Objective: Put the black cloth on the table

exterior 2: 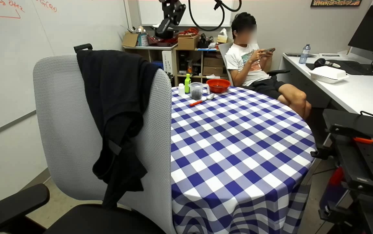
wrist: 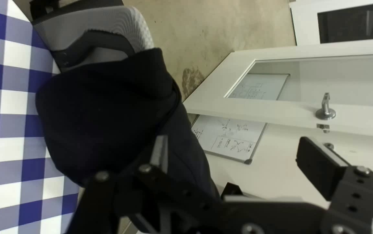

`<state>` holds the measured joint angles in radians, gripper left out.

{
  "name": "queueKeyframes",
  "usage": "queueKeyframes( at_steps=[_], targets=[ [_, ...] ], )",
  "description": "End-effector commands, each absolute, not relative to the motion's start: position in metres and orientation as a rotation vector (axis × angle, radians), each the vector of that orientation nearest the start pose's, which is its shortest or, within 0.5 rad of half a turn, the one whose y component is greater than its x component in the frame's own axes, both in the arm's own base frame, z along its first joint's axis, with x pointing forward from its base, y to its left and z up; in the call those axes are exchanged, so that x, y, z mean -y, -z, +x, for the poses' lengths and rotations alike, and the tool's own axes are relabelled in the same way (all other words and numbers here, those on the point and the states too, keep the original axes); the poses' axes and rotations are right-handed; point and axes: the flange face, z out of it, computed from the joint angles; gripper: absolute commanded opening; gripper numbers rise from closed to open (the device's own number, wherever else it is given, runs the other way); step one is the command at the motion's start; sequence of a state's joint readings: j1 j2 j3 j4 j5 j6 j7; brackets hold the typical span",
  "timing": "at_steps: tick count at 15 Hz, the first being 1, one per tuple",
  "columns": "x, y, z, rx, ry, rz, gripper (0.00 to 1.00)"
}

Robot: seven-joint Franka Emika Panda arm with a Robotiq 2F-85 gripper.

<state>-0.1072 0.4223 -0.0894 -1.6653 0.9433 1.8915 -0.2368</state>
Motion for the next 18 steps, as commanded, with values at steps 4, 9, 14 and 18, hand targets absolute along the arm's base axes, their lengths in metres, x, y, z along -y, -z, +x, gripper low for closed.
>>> queueKeyframes(
  at_steps=[4,9,14,18],
  targets=[
    [0.086,-0.338,0.695,-0.764,0.095,-2.324,1.00],
    [0.093,-0.297,0.699,-0.942,0.003,-2.347,1.00],
    [0.087,-0.262,0.707,-1.034,-0.115,-2.275,1.00],
    [0.077,-0.244,0.724,-1.064,-0.156,-2.233,1.00]
  ],
)
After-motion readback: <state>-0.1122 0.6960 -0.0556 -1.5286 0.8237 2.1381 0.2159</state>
